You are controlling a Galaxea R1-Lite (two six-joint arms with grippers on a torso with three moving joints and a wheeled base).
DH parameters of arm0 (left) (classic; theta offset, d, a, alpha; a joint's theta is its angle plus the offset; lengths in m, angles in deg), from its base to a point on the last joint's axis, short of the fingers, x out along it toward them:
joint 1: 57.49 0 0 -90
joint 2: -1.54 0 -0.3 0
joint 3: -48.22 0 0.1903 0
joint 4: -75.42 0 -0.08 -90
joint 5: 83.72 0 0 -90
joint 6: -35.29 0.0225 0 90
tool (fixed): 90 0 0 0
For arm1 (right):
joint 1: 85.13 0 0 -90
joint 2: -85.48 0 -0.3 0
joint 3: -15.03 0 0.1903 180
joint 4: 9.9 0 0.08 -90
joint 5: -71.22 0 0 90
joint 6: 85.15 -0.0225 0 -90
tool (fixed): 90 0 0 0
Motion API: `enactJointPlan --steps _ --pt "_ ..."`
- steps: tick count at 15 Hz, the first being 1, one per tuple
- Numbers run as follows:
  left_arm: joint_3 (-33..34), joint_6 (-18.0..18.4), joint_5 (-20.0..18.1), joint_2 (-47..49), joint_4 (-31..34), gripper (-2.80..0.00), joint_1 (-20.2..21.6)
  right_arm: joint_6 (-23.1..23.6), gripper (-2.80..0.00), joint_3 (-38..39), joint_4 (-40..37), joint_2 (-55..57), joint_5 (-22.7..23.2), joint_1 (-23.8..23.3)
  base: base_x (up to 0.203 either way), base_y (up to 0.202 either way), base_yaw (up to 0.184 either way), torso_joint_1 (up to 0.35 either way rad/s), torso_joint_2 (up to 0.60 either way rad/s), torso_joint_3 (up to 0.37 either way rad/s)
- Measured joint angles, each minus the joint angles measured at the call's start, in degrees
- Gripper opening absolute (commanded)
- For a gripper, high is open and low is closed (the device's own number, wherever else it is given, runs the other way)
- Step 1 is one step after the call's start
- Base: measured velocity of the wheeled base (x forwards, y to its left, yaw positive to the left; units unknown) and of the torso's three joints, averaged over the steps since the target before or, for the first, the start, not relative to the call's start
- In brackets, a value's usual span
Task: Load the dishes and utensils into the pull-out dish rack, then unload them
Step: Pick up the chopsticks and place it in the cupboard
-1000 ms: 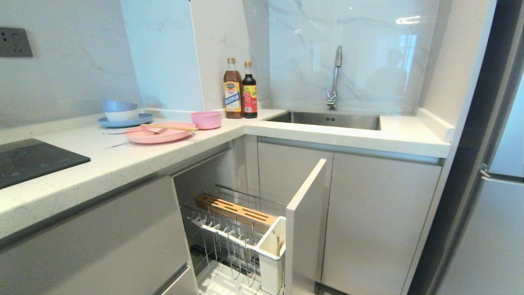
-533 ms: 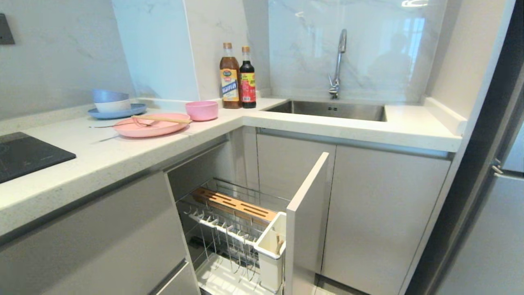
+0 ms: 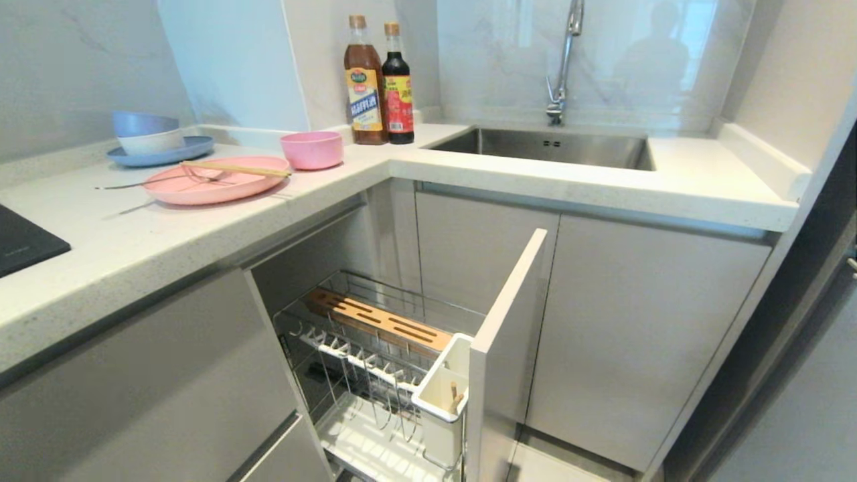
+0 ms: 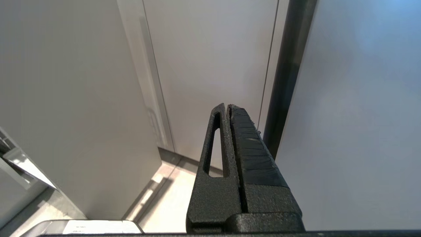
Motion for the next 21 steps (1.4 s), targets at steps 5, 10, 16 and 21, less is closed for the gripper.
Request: enactJointPlan --steps 5,10,16,21 --pt "0.0 0.0 0.0 0.0 0.0 -2.80 0.0 0.0 -2.80 0.0 0.0 0.0 0.0 0.0 0.000 0.000 0.000 0.003 0.01 -0.202" --pt "0.0 0.0 0.0 0.0 0.0 -2.80 0.0 0.0 -2.80 0.0 0.0 0.0 0.0 0.0 0.000 0.000 0.000 0.004 0.00 -0.195" --pt "0.0 -0.1 0.1 0.0 0.1 -2.80 0.0 0.0 -2.80 0.0 0.0 0.0 0.0 0.0 0.000 0.000 0.000 0.005 0.00 -0.150" --pt "0.0 1.6 -0.2 0.0 -0.6 -2.80 0.0 0.0 -2.80 0.0 0.0 0.0 0.0 0.0 0.000 0.000 0.000 0.000 0.00 -0.008"
